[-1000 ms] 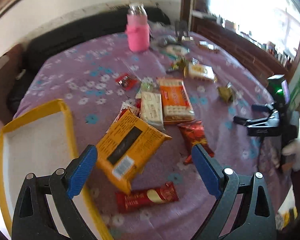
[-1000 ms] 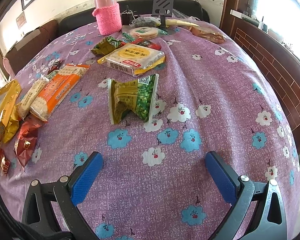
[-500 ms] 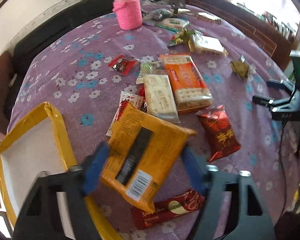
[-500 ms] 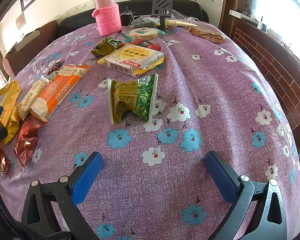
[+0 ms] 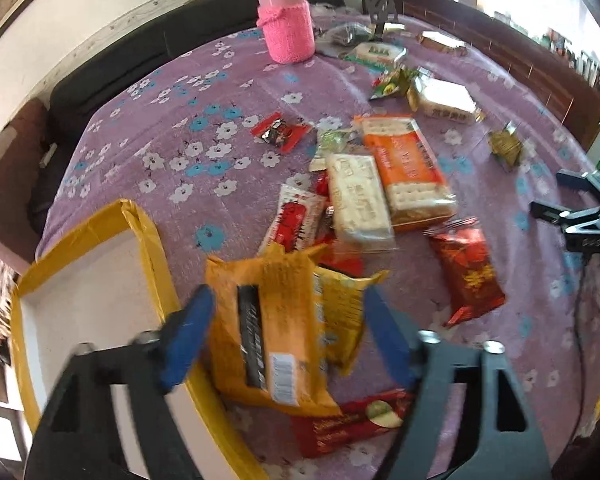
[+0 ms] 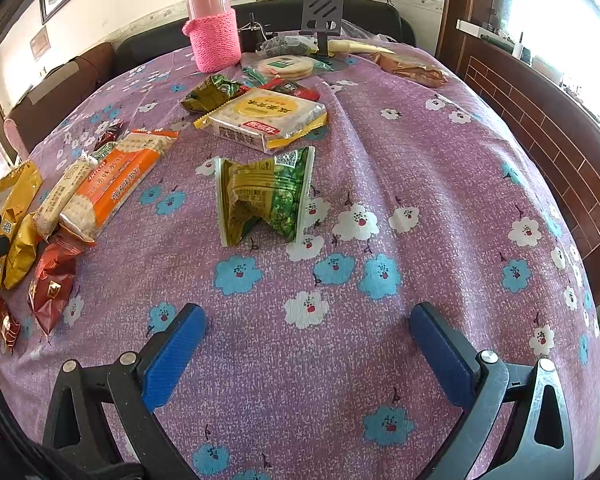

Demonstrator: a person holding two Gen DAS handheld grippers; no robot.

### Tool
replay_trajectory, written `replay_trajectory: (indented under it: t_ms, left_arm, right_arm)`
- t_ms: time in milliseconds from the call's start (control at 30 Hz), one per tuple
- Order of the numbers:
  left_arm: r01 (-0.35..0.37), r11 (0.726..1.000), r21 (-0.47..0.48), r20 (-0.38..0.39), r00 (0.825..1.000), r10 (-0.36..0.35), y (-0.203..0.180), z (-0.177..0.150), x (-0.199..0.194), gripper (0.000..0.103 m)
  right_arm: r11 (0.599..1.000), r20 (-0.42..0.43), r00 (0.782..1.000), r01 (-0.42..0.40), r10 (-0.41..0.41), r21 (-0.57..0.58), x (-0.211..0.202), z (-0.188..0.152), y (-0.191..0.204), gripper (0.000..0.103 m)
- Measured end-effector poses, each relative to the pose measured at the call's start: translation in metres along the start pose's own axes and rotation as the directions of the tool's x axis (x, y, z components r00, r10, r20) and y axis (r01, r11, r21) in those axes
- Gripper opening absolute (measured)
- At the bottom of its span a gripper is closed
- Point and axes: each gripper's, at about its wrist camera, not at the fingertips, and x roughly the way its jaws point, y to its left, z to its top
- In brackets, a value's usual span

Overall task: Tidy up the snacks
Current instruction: 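Grasp the orange-yellow cracker pack with the left gripper while the right grasps the red candy, then carry both snacks over the yellow tray and open both grippers to drop them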

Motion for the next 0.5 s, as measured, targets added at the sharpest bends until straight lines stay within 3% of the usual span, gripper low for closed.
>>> replay_trajectory:
  t_ms: [67, 167, 200, 300, 367, 433, 467, 500]
  left_arm:
    - [-0.01, 1.0, 0.0, -0.044, 0.999, 0.01, 0.005, 0.003, 0.011, 0.082]
    - [0.024, 0.998, -0.063, -0.075, 0.997, -0.028, 0.015, 0.003, 0.017, 0.089]
    - [0.042, 0.995, -0.085, -0.08, 0.996, -0.049, 0.016, 0.0, 0.018, 0.088]
    - [0.149, 0.982, -0.112, -0.068, 0.985, -0.157, 0.015, -0.01, 0.016, 0.069]
    - [0.131, 0.986, -0.101, -0.069, 0.988, -0.138, 0.009, -0.017, 0.013, 0.069]
    - [0.116, 0.989, -0.089, -0.062, 0.991, -0.121, 0.003, -0.024, 0.008, 0.069]
    - [0.113, 0.989, -0.097, -0.058, 0.991, -0.119, 0.003, -0.026, 0.006, 0.069]
    - [0.114, 0.987, -0.114, -0.051, 0.991, -0.12, 0.003, -0.028, 0.003, 0.069]
  right_arm:
    - [1.0, 0.0, 1.0, -0.001, 0.001, 0.0, 0.0, 0.0, 0.0, 0.103]
    - [1.0, 0.001, 1.0, 0.0, 0.0, -0.001, 0.0, 0.0, 0.0, 0.103]
    - [1.0, 0.001, 1.0, -0.001, 0.001, 0.0, 0.0, 0.0, 0.0, 0.103]
    - [1.0, 0.001, 1.0, 0.0, 0.0, -0.001, 0.0, 0.0, 0.0, 0.103]
    - [1.0, -0.002, 1.0, 0.0, 0.0, -0.004, 0.0, 0.0, 0.0, 0.103]
    - [1.0, -0.012, 1.0, 0.007, -0.007, -0.003, -0.004, 0.0, 0.0, 0.096]
    - [1.0, -0.008, 1.0, 0.01, -0.01, 0.003, -0.009, 0.0, 0.001, 0.081]
    - [1.0, -0.002, 1.0, -0.027, 0.027, 0.015, -0.018, -0.001, 0.005, 0.075]
